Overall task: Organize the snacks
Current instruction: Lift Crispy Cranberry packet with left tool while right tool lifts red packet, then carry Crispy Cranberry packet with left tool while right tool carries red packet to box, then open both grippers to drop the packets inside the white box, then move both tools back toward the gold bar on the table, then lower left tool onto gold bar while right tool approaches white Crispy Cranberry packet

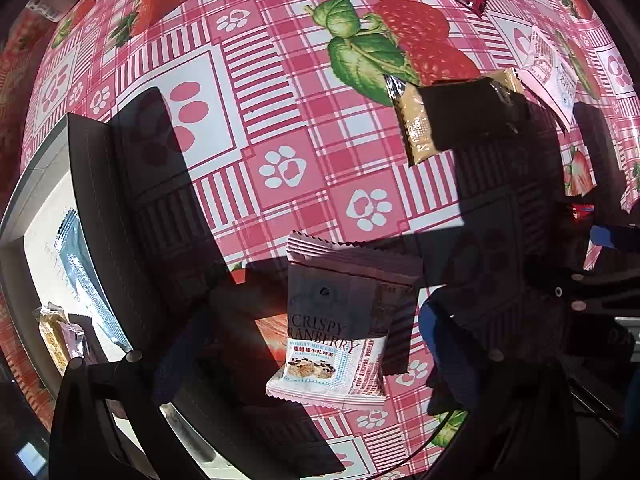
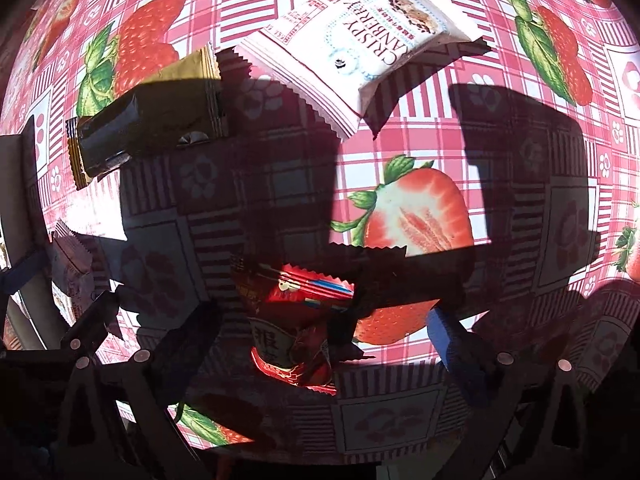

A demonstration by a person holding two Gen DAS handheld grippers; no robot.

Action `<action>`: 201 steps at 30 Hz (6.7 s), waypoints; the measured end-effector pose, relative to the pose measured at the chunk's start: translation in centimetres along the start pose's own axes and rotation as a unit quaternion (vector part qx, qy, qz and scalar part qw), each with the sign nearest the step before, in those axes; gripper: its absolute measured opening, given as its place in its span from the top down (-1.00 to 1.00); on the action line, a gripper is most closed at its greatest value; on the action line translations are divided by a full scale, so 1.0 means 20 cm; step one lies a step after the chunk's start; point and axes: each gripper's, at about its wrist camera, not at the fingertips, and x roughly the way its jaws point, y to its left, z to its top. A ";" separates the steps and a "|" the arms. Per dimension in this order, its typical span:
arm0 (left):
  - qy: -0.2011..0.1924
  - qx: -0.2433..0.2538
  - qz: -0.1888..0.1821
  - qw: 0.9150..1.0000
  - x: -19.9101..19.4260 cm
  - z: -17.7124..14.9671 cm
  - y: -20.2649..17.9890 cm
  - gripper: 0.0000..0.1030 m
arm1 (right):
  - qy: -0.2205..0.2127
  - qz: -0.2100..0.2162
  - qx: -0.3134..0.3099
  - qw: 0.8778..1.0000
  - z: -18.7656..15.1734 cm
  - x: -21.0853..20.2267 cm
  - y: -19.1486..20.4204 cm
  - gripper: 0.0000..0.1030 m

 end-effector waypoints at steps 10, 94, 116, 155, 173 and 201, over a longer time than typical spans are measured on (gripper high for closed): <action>-0.005 -0.002 0.000 1.000 0.00 -0.03 0.01 -1.00 | -0.031 0.001 0.000 1.000 -0.10 -0.03 0.00 -1.00; -0.048 -0.179 -0.041 0.982 -0.30 -0.82 0.95 -0.49 | -0.049 0.118 -0.274 0.953 -0.37 -0.45 1.49 0.16; -0.044 -0.133 -0.038 0.989 -0.37 -0.59 0.65 -0.55 | -0.032 0.060 -0.079 0.995 -0.17 -0.37 0.88 -0.97; -0.041 -0.100 -0.039 0.993 -0.36 -0.40 0.30 -0.55 | 0.002 0.073 -0.015 0.997 -0.25 -0.28 0.34 -0.97; -0.034 -0.059 -0.052 0.996 -0.32 -0.32 0.01 -0.55 | 0.025 0.073 0.022 0.997 -0.32 -0.18 0.14 -0.97; -0.054 -0.034 -0.045 0.997 -0.34 0.43 -0.49 -0.55 | -0.005 0.121 0.186 0.975 -0.27 -0.11 -0.76 -0.97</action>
